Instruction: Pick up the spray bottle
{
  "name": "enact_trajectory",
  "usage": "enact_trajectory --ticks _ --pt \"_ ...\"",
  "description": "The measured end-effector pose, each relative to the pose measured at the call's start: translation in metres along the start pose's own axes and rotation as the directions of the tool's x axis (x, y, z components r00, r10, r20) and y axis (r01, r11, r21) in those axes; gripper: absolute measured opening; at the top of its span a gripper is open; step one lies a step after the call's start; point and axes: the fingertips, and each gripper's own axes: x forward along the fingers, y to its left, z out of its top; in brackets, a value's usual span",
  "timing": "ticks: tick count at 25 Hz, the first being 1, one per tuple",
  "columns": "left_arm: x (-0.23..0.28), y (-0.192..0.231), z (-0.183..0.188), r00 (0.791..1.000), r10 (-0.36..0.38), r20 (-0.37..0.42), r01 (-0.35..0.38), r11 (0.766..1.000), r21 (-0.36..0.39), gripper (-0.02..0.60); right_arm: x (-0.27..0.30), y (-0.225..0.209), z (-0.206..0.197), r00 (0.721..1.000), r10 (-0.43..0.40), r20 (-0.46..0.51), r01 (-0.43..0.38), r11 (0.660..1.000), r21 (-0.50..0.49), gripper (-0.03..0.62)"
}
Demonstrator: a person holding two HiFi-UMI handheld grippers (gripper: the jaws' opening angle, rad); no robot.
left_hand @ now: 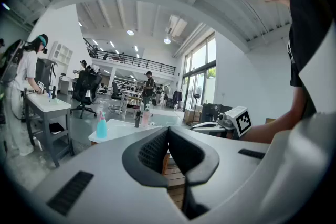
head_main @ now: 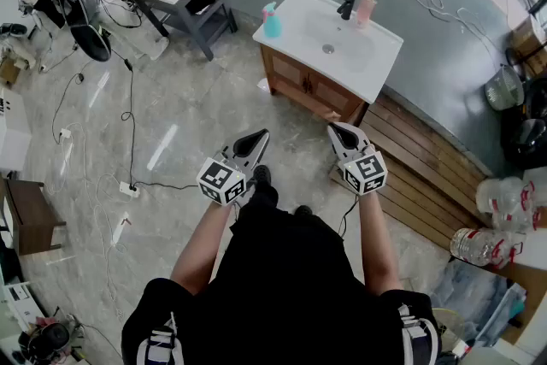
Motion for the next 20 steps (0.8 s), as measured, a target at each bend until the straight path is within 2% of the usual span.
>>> enact_trajectory --ticks 3,6,8,11,20 --pt "-0.013 -0.021 -0.008 1.0 0.029 0.01 -0.028 1.0 -0.002 0.023 -0.017 0.012 -0.007 1.0 0.016 -0.002 -0.016 1.0 0.002 0.015" --pt "-0.024 -0.045 -0.012 0.999 0.024 0.025 -0.023 1.0 -0.016 0.021 -0.037 0.021 -0.009 1.0 0.03 -0.005 -0.03 1.0 0.002 0.015" --pt "-0.029 -0.056 -0.012 0.999 0.031 0.027 -0.031 0.999 0.017 0.021 -0.046 0.023 -0.008 0.999 0.038 -0.005 -0.038 0.999 -0.001 0.015" --pt "-0.032 -0.063 -0.012 0.998 0.049 0.025 -0.05 0.997 0.055 0.021 -0.054 0.024 -0.01 0.999 0.041 -0.006 -0.041 0.999 -0.004 0.015" --pt "-0.033 -0.069 -0.011 0.999 0.049 0.013 -0.05 0.996 0.074 0.021 -0.066 0.024 -0.013 0.999 0.046 -0.025 -0.047 0.998 -0.034 0.015"
